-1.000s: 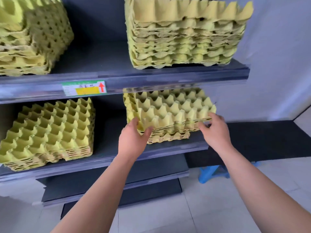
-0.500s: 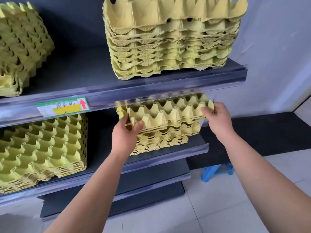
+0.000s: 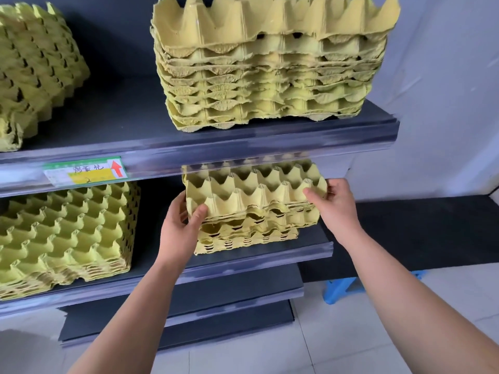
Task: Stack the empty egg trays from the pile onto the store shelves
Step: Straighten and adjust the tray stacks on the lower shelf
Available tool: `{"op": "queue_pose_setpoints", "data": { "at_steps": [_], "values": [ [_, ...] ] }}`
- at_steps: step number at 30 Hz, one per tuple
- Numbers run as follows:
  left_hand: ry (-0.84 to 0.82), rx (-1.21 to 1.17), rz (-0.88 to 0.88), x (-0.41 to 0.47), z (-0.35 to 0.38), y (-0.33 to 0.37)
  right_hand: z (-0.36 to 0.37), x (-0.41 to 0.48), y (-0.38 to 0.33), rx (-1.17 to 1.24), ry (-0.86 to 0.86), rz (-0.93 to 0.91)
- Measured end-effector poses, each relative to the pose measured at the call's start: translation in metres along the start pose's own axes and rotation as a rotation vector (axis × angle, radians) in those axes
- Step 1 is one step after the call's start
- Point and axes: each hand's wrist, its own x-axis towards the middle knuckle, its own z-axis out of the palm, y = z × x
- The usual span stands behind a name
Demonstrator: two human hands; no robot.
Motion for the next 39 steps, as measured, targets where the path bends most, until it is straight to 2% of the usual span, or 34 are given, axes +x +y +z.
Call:
{"op": "queue_pose_setpoints", "data": {
  "at_steps": [3,6,13,17,26,32,36,39],
  "values": [
    [0.019,-0.069,-0.059,-0.007,0.013,0.001,-0.001,0.012,-0.001,0.101,-0.168,0.177],
    [0.042,-0.109,-0.058,-0.012,0.023,0.006,0.0,0.016,-0.001,0.126,-0.278,0.178],
    [0.096,-0.155,-0.006,-0.025,0.023,0.012,-0.015,0.007,-0.005,0.048,-0.301,0.051],
    [0.072,-0.093,0.014,-0.032,0.017,0.008,-0.019,-0.005,0.006,-0.003,-0.309,0.014],
    [0.06,-0.143,0.11,-0.027,0.009,0.021,-0.022,0.009,-0.013,0.097,-0.348,-0.058],
    [0.072,-0.223,0.057,-0.031,0.008,0.017,-0.017,0.009,-0.012,0.096,-0.385,0.03],
    [0.026,-0.301,0.057,-0.036,0.002,0.022,-0.025,0.008,-0.012,0.225,-0.325,0.182],
    [0.013,-0.342,0.045,-0.037,0.0,0.03,-0.032,0.006,-0.013,0.221,-0.337,0.237]
  ]
}}
